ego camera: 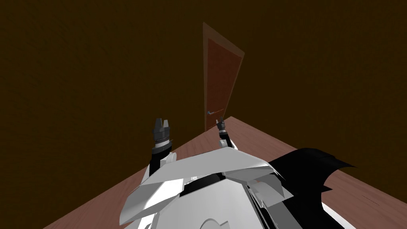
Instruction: Pull the door open
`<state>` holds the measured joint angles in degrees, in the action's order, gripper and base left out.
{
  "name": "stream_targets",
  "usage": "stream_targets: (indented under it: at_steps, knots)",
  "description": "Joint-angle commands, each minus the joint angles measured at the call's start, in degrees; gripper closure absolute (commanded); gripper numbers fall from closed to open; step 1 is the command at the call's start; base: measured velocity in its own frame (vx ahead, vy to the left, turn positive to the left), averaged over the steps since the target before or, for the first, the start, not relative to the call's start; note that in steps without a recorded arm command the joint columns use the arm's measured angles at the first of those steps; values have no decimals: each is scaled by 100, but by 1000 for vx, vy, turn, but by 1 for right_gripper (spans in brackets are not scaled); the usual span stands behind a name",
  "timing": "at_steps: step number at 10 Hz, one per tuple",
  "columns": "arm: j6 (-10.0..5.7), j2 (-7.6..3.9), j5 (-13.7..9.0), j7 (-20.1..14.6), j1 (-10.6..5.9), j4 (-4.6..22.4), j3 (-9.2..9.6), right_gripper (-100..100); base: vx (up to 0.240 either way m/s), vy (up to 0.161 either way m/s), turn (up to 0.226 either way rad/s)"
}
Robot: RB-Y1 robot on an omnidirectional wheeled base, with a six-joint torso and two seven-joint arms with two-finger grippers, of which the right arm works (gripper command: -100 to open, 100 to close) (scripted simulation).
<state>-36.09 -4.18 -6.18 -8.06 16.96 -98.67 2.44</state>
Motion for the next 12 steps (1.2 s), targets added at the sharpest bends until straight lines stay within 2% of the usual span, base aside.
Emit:
stream_targets:
  at_steps: [1, 4, 5, 6, 7, 8, 9, 10, 12]
  knots:
    - [-58, -46, 3, -7, -121, 286, -13, -100, 40, -63, 63]
    - [-152, -119, 12, -17, -304, 741, -26, -100, 48, -74, 98]
    - [-152, -119, 12, -17, -304, 781, -26, -100, 32, -55, 48]
    - [-200, -153, 17, -22, -399, 966, -32, -100, 37, -52, 96]
    - [-200, -153, 17, -22, -399, 1027, -32, -100, 34, -48, 57]
    - [-248, -188, 21, -27, -494, 1268, -39, -100, 33, -49, 95]
    - [-296, -223, 26, -32, -588, 1407, -45, -100, 47, -90, 129]
    - [-296, -223, 26, -32, -588, 1520, -45, -100, 41, -87, 75]
    - [-392, -289, 35, -42, -778, 1908, -59, -100, 59, -84, 122]
